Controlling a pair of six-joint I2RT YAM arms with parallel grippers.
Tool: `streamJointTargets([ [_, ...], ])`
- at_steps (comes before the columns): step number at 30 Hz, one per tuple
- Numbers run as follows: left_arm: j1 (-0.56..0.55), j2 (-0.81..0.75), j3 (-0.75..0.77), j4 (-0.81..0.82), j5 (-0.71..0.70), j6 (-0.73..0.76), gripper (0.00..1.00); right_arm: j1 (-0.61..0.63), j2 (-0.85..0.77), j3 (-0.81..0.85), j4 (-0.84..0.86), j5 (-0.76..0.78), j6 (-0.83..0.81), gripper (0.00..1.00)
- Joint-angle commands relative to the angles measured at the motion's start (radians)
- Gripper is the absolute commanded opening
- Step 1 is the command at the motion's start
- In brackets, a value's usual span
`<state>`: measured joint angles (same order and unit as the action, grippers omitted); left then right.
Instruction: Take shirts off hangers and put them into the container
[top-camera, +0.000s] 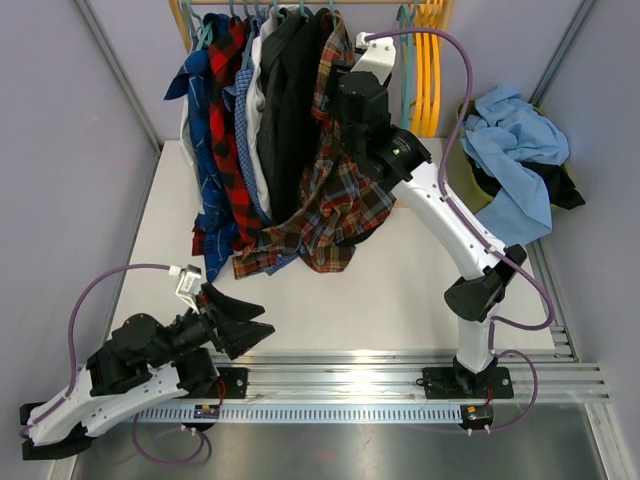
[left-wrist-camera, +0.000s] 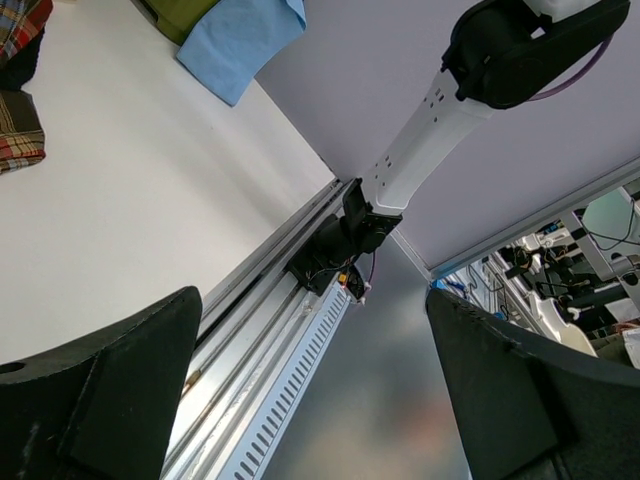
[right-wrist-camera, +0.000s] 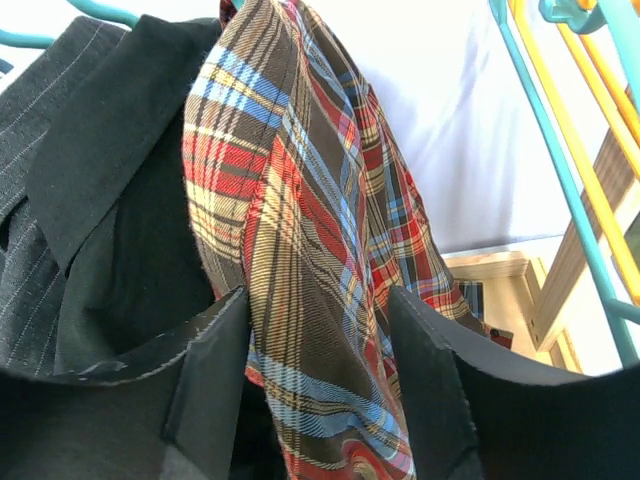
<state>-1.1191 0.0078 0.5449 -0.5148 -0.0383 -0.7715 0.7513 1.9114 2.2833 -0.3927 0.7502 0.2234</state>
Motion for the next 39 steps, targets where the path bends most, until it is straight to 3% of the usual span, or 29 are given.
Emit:
streamJointTargets([
  [1, 0.001, -0.132, 0.009, 0.002, 0.0, -0.005, 0.99, -0.027, 0.032, 0.082, -0.114, -0.026, -0.004, 0.61],
  [5, 0.001, -0.141, 0.023, -0.022, -0.012, 0.0, 0.99, -0.052, 0.092, 0.215, -0.28, -0.121, 0.013, 0.62],
  [10, 0.001, -0.149, 0.026, -0.031, -0.017, 0.0, 0.99, -0.072, 0.123, 0.268, -0.388, -0.23, -0.013, 0.77],
  [15, 0.001, -0.149, 0.023, -0.028, -0.017, -0.002, 0.99, -0.093, 0.143, 0.286, -0.437, -0.272, -0.033, 0.76],
  [19, -0.001, -0.147, 0.023, -0.025, -0.018, -0.003, 0.99, -0.098, 0.137, 0.277, -0.427, -0.272, -0.055, 0.65],
  [22, -0.001, -0.147, 0.023, -0.024, -0.018, -0.005, 0.99, -0.098, 0.118, 0.255, -0.4, -0.261, -0.073, 0.4],
  [23, 0.001, -0.147, 0.023, -0.027, -0.018, -0.005, 0.99, -0.098, 0.112, 0.243, -0.393, -0.259, -0.078, 0.21],
  [26, 0.001, -0.147, 0.02, -0.027, -0.018, -0.006, 0.99, -0.098, 0.083, 0.207, -0.354, -0.259, -0.104, 0.03],
  [33, 0.001, -0.147, 0.007, -0.021, -0.018, -0.012, 0.99, -0.098, -0.008, 0.101, -0.221, -0.212, -0.208, 0.0],
  [39, 0.001, -0.146, 0.021, -0.034, -0.031, -0.005, 0.99, -0.098, -0.173, -0.051, 0.049, -0.196, -0.314, 0.0],
])
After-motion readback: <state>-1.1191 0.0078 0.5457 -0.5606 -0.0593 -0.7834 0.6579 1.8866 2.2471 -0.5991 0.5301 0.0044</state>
